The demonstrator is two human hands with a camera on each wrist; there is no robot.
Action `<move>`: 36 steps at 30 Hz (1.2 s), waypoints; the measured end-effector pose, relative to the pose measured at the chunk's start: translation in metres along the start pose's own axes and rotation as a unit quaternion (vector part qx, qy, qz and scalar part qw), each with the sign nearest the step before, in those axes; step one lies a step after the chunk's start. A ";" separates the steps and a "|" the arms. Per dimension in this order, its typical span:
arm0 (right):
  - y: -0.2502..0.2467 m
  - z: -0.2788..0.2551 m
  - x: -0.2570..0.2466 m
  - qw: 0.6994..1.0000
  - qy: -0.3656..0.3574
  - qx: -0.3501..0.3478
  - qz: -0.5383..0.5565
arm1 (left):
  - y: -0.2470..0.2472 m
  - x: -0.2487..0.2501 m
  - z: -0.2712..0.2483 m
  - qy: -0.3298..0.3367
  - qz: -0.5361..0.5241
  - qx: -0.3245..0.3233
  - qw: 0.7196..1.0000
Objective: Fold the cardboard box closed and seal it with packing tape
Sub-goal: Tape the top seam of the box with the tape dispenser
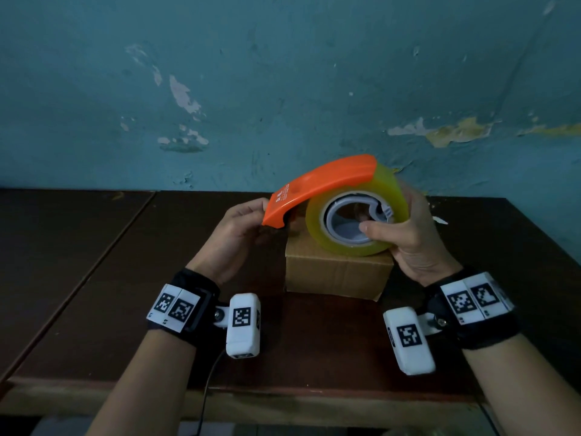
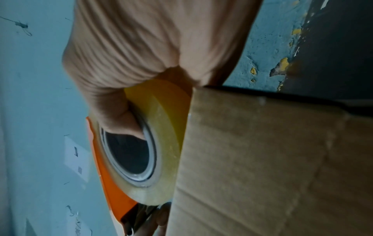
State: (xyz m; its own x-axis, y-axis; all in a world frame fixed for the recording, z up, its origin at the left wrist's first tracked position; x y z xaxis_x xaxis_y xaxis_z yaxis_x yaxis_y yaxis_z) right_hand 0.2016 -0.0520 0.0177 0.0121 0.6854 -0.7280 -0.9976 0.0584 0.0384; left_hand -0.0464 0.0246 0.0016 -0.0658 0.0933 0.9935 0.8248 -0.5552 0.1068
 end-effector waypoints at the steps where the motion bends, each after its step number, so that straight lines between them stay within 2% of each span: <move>1: 0.000 0.000 0.001 1.000 0.000 0.005 -0.001 | 0.000 0.000 -0.001 0.000 0.000 0.001 1.000; 11: 0.009 0.003 -0.002 1.000 -0.005 0.002 -0.006 | -0.011 -0.007 0.002 0.000 -0.058 -0.046 0.997; 17: 0.011 0.003 -0.001 1.000 -0.018 -0.006 -0.010 | -0.018 -0.006 0.002 0.002 -0.049 -0.029 0.998; 22: 0.009 0.002 0.003 1.000 -0.027 0.002 0.004 | -0.006 -0.010 0.003 -0.044 -0.063 -0.020 0.997; 24: 0.008 0.002 0.004 1.000 -0.029 0.004 0.004 | -0.007 -0.010 0.005 -0.061 -0.100 -0.031 0.993; 27: 0.008 0.001 0.004 0.999 -0.031 0.006 -0.005 | -0.010 -0.007 0.004 -0.053 -0.151 -0.049 0.986; 36: 0.009 0.000 0.003 1.000 -0.017 0.016 -0.004 | -0.007 -0.010 0.006 -0.081 -0.159 -0.107 0.978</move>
State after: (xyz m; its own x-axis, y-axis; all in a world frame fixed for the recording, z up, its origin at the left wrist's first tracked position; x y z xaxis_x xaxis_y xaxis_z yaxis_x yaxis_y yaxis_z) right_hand 0.1929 -0.0497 0.0163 0.0232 0.7085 -0.7053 -0.9948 0.0867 0.0543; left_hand -0.0481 0.0327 -0.0096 -0.1950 0.4092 0.8914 0.6398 -0.6357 0.4318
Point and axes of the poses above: each hand's wrist, its own z-axis towards the middle knuckle, its own y-axis out of the palm, x = y × z, the point moved 1 cm from there along z, towards the middle knuckle, and after that the axes turned 14 degrees about -y, right-handed, at the moved point
